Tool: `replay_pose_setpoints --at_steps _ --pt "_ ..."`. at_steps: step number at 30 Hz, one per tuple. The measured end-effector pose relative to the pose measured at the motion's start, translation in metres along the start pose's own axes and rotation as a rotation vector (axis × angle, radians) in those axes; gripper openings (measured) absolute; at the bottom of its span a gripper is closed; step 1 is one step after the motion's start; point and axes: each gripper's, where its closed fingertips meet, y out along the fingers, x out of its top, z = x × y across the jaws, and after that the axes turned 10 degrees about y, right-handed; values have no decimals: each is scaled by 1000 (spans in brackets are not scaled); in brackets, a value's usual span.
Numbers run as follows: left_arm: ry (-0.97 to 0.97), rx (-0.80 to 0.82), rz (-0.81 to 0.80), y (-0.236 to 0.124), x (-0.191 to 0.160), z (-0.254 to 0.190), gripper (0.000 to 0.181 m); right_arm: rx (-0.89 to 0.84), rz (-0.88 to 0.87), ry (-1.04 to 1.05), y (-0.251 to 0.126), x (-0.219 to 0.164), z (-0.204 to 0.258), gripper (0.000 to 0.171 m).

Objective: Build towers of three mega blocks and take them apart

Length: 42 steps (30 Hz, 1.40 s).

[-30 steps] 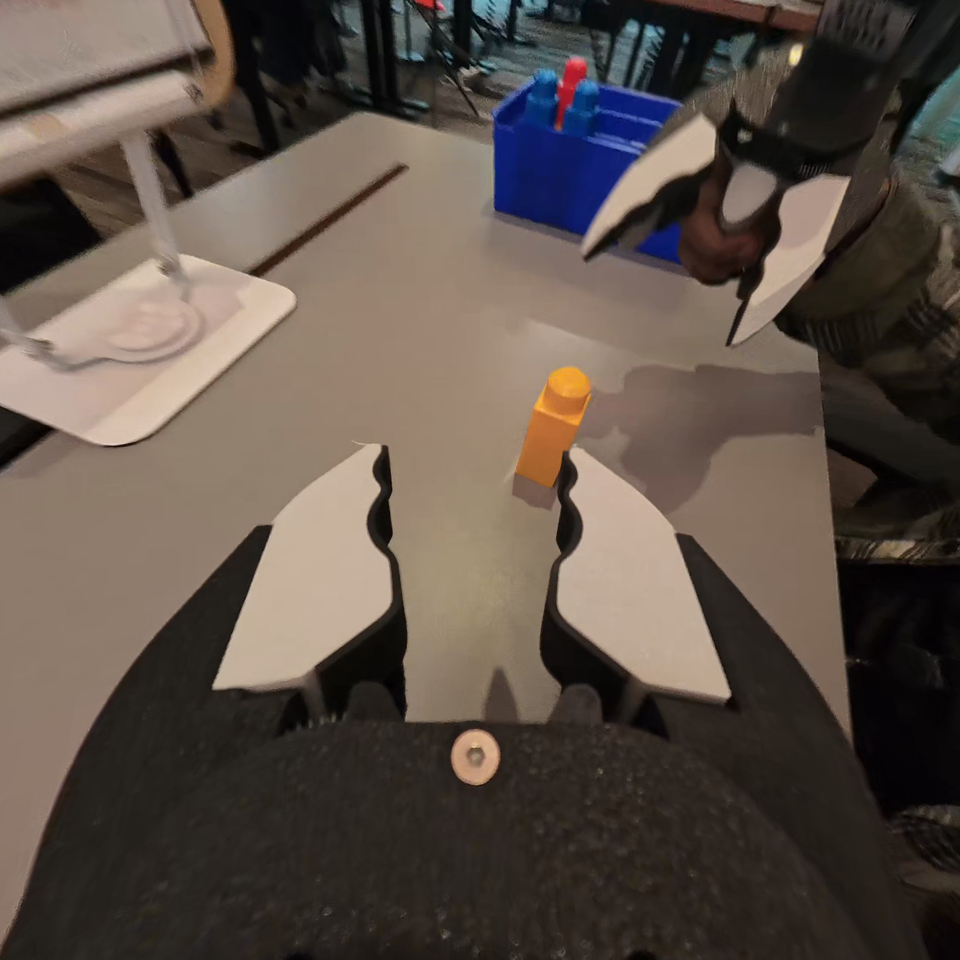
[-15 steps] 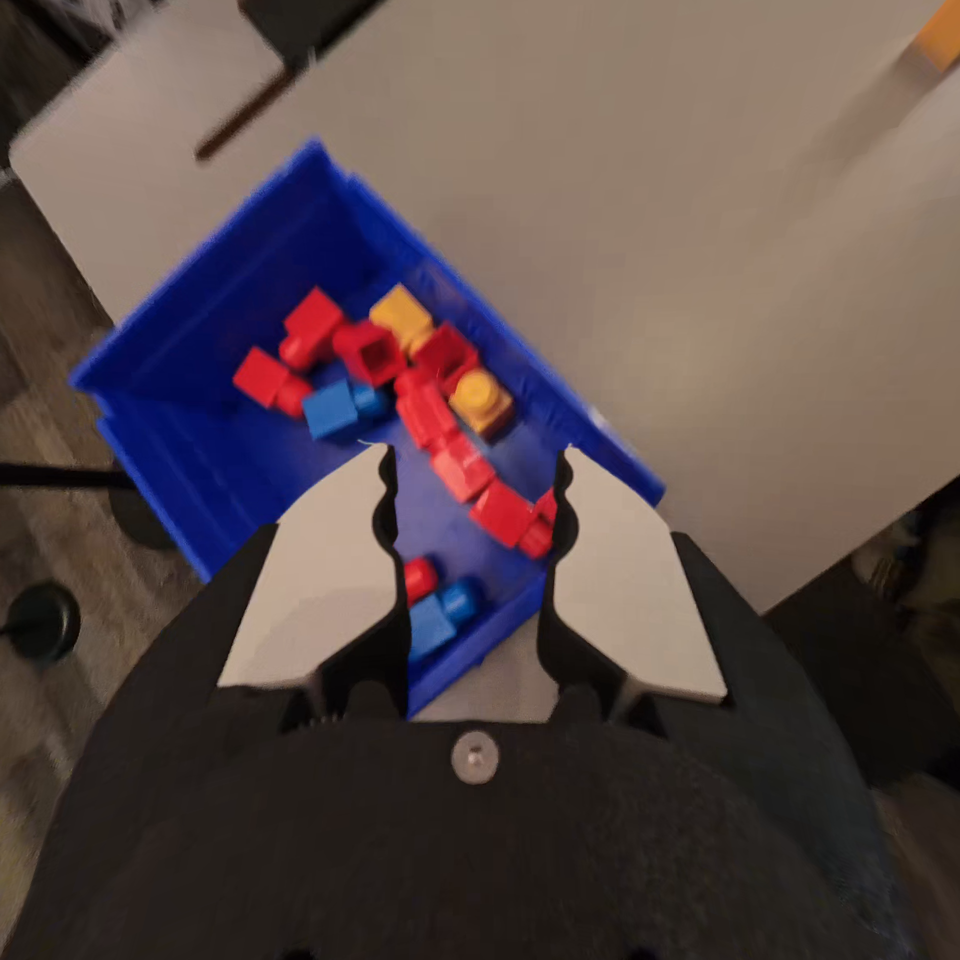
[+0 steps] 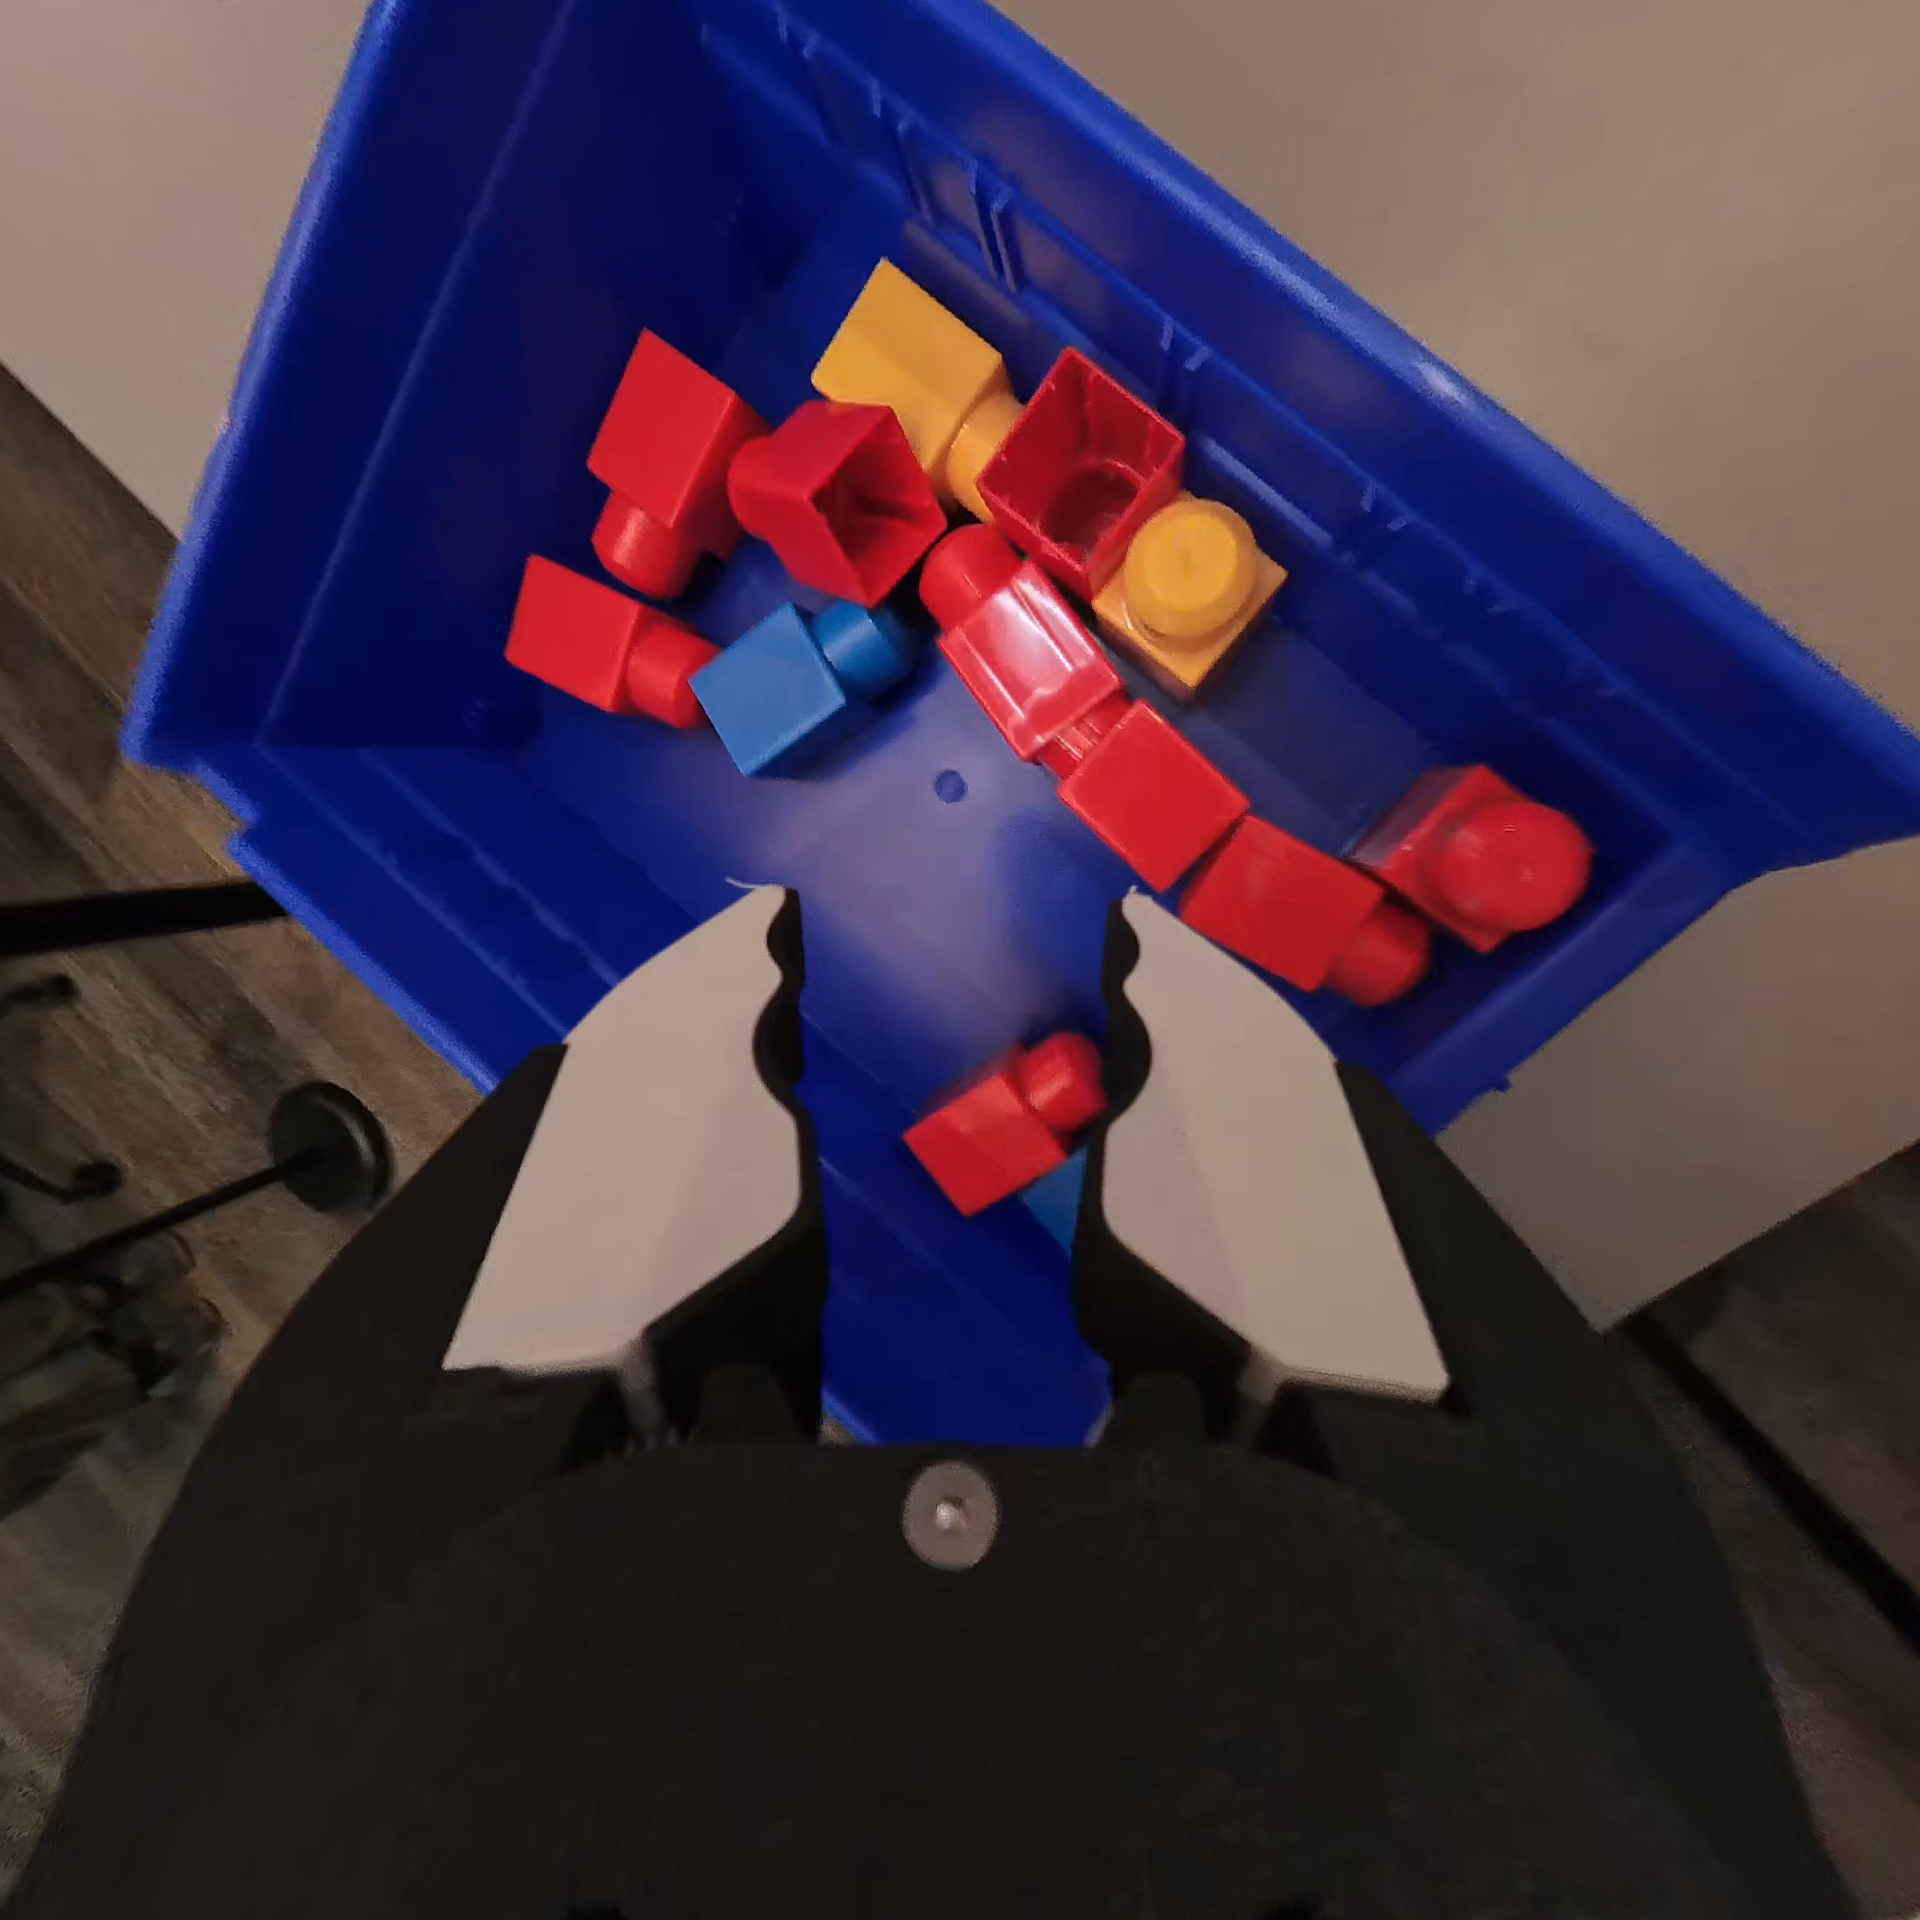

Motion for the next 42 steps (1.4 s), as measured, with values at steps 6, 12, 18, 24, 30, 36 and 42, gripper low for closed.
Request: replay_pose_setpoints --at_steps 6,12,18,24,30,36,42 --pt "264 -22 68 27 16 26 47 -12 8 20 -3 -2 4 80" --pt "406 -101 142 55 20 39 48 -45 28 23 -9 -3 4 83" --pt "524 -161 237 86 7 42 54 -51 27 35 -8 0 2 83" --pt "535 -208 341 102 -14 45 49 -42 27 28 -6 3 2 84" --pt "420 -223 374 102 -22 39 36 -35 9 38 -9 3 1 83" --pt "171 -182 222 81 -12 40 36 -25 -12 44 -15 -3 3 82" --pt "-36 -81 -18 36 15 55 36 -8 -59 72 -25 -8 4 80"
